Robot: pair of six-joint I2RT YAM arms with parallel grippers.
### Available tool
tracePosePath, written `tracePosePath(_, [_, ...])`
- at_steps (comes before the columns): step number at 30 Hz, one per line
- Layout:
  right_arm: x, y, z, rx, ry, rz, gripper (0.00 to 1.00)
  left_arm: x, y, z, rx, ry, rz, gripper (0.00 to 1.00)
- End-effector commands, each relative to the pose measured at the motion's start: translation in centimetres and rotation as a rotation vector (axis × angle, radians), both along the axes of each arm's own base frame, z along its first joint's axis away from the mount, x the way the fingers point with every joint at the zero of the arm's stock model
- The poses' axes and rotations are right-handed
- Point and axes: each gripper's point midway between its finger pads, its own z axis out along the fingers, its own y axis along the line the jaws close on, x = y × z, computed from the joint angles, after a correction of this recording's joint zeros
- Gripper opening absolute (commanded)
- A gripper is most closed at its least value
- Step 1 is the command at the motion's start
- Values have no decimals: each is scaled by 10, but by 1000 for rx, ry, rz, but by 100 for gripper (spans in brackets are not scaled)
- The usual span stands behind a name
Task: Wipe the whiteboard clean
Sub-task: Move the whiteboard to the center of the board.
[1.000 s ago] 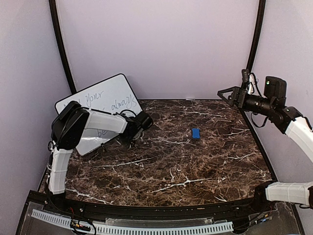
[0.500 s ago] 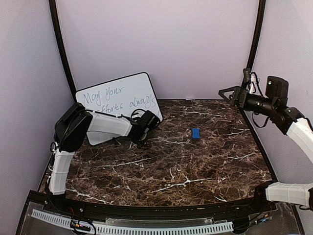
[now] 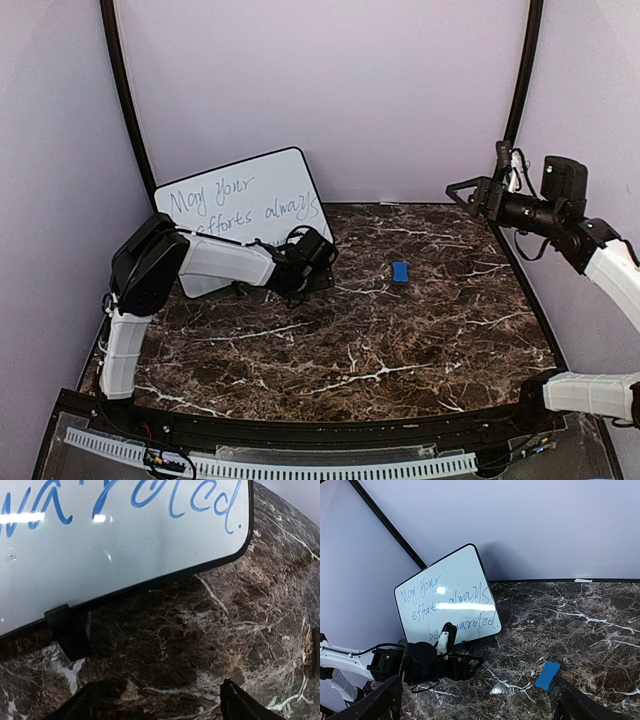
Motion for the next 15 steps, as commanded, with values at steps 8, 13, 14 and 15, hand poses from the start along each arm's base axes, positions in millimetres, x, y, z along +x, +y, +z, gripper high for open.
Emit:
tracePosePath(8, [30,44,-24,-78,-4,24,99,-36,31,127,-45,-188,-169,99])
tracePosePath(13, [44,99,-52,-171,12,90,99,-33,82,191,-22,-294,-181,99])
tracePosePath(14, [44,114,-58,-184,9,116,99,-34,96,210,-50,-318,-170,99])
tracePosePath(15, [45,131,-66,-206,7,141,98,-25,121,212,-38,-312,-130,99])
